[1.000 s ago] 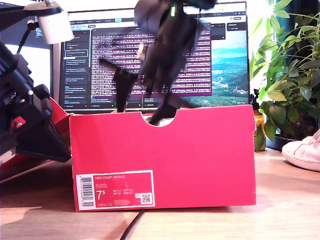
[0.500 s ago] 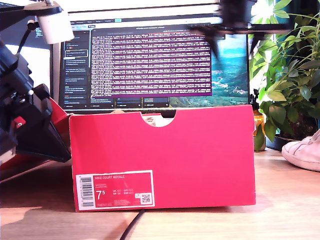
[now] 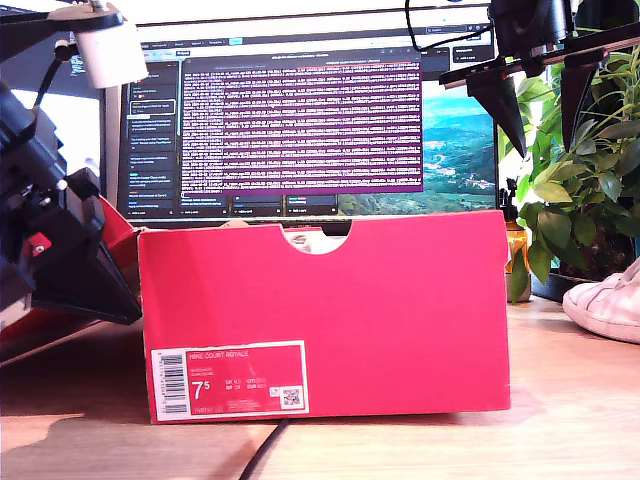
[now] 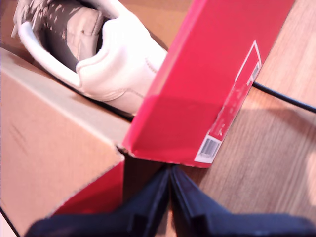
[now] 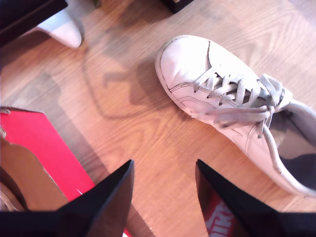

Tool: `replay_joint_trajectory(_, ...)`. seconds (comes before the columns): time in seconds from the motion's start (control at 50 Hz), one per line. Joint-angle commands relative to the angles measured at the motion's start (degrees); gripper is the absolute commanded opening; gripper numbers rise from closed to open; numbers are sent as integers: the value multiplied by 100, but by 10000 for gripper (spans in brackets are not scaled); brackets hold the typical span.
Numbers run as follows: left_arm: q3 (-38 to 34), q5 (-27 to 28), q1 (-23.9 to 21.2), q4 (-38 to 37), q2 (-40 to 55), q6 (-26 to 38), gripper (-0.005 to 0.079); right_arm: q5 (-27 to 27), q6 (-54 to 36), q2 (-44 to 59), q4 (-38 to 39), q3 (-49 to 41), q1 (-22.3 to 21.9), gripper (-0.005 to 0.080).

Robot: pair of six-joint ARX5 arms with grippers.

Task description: Pack the white shoes by picking the first shoe and placing it inside the red shoebox, left side, then picking and rotating the second shoe and placing it in the shoebox

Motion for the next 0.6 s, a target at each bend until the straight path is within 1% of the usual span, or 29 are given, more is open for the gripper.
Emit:
replay_joint_trajectory(0.0,66,7,7,44,48,-39,-19,52,243,-181,-20,-310,-87,357)
replay_joint_trajectory(0.2,66,9,7,42,48,-39,-19,70,748,-726,-20,-1298,-420,357)
replay_joint_trajectory(0.5,66,9,7,42,48,-39,-19,210,1550,-2162,-20,-2957,-977,358)
replay_joint_trajectory(0.58,66,9,7,44,48,-39,-19,225,1615,-2496,-20,-3261,-1110,385)
